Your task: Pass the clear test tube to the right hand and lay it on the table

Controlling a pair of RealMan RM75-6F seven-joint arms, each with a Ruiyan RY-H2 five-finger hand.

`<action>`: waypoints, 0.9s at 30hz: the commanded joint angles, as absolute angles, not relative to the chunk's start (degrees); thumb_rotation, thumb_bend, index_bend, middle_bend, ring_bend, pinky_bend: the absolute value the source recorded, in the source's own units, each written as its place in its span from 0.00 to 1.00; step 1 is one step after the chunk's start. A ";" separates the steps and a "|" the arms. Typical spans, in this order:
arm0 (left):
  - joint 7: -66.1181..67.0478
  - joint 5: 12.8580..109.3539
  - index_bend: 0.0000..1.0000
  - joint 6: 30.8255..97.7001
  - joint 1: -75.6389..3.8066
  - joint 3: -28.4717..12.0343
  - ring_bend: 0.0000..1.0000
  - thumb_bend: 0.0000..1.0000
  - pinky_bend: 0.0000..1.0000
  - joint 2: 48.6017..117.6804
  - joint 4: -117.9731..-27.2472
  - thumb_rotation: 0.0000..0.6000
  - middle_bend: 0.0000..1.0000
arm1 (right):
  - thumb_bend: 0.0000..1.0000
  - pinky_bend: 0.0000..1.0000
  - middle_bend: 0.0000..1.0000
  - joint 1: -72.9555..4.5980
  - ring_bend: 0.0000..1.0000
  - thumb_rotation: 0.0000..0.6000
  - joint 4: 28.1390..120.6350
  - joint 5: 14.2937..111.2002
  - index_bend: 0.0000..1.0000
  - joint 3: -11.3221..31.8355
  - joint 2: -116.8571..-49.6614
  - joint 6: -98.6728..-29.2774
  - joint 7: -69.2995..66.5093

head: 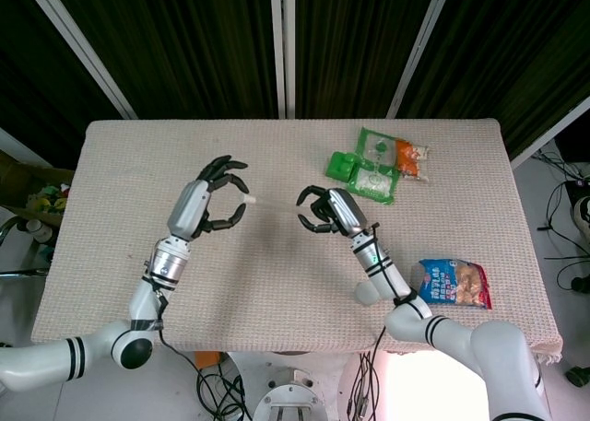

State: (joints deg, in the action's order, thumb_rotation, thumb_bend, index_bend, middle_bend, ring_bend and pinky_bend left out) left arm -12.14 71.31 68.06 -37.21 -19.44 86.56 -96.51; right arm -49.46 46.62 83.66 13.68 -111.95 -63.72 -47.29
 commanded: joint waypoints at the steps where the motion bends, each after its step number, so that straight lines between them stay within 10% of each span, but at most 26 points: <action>1: -12.06 71.20 0.58 67.99 -37.29 -19.46 0.08 0.51 0.12 86.68 -96.32 1.00 0.22 | 0.78 1.00 1.00 -49.69 1.00 1.00 46.59 83.76 0.84 13.77 -112.05 -63.73 -47.34; 27: -12.90 70.22 0.58 67.41 -37.50 -19.57 0.08 0.51 0.12 87.79 -95.22 1.00 0.22 | 0.78 1.00 1.00 -50.70 1.00 1.00 45.14 83.50 0.85 14.42 -113.45 -63.65 -48.19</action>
